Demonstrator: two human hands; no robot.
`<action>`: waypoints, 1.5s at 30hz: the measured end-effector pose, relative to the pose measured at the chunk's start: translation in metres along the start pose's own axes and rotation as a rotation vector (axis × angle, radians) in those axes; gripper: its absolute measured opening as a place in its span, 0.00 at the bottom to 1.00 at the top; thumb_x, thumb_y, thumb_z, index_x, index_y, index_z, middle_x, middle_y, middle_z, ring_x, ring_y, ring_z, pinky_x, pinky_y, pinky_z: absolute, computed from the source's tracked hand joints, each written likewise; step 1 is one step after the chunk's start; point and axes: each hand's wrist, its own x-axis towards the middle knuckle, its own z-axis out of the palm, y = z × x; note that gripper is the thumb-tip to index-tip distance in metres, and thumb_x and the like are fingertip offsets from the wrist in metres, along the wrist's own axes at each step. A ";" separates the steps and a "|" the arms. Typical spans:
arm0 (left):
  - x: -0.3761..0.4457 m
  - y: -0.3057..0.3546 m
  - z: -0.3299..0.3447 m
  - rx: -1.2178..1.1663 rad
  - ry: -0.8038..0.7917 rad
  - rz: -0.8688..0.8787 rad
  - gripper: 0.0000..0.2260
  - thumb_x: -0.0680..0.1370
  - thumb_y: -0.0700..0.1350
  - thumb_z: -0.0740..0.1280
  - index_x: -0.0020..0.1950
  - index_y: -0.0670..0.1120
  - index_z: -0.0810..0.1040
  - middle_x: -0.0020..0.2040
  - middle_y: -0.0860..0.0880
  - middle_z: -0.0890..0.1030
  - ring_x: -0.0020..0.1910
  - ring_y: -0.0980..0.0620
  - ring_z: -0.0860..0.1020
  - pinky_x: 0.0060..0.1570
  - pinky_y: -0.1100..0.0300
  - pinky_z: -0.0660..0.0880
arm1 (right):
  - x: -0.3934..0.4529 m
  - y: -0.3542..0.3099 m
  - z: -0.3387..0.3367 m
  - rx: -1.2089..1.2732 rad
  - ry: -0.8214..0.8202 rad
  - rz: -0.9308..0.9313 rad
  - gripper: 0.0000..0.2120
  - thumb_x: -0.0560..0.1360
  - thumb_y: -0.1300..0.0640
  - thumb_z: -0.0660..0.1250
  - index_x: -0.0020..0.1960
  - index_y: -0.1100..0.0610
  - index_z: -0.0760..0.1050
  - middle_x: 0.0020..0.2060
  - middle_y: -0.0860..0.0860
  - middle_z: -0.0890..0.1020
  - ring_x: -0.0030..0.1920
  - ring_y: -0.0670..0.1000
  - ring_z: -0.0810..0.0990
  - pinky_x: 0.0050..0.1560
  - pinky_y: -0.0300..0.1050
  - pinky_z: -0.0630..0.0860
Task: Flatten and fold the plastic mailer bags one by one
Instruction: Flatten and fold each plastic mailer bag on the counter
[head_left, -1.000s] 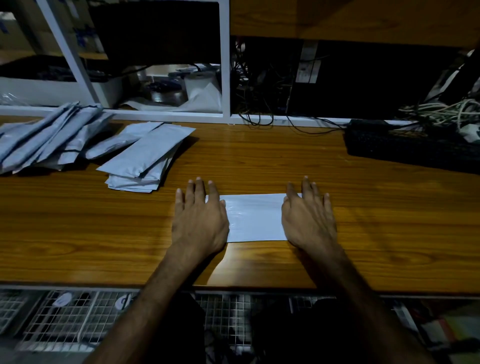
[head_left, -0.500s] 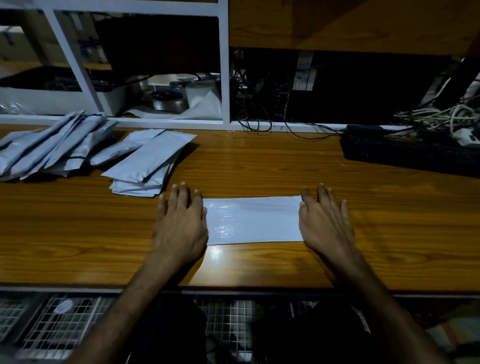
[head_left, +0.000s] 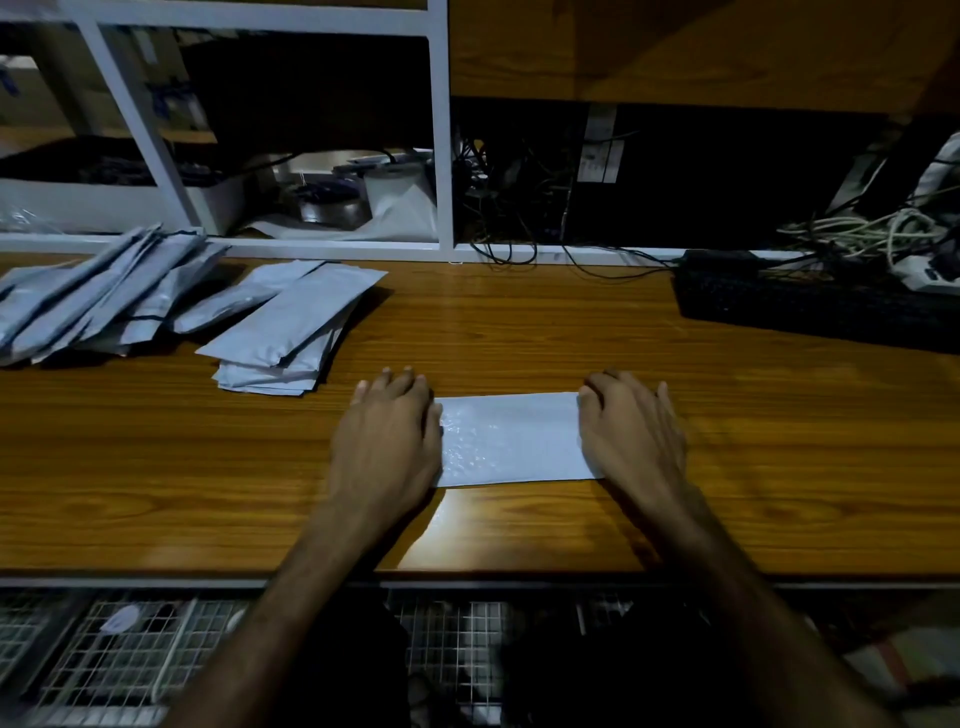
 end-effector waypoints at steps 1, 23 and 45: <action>0.005 0.007 0.003 -0.003 -0.005 0.018 0.20 0.87 0.52 0.56 0.74 0.44 0.75 0.77 0.44 0.72 0.79 0.44 0.65 0.79 0.48 0.56 | 0.002 -0.008 0.002 0.012 0.002 -0.025 0.16 0.85 0.51 0.56 0.60 0.53 0.81 0.59 0.52 0.82 0.62 0.54 0.79 0.78 0.61 0.57; 0.047 0.037 0.041 0.110 -0.135 -0.078 0.32 0.85 0.61 0.48 0.81 0.40 0.61 0.82 0.39 0.61 0.82 0.39 0.56 0.80 0.42 0.53 | 0.024 -0.055 0.049 -0.063 -0.093 -0.127 0.23 0.86 0.47 0.52 0.76 0.54 0.70 0.78 0.56 0.68 0.80 0.59 0.61 0.78 0.63 0.56; 0.034 -0.003 0.020 0.189 -0.154 -0.102 0.29 0.86 0.57 0.50 0.82 0.43 0.58 0.82 0.39 0.59 0.82 0.36 0.55 0.79 0.36 0.53 | 0.028 -0.008 0.028 -0.110 -0.084 -0.084 0.19 0.87 0.51 0.53 0.75 0.54 0.71 0.77 0.60 0.68 0.80 0.62 0.62 0.78 0.67 0.57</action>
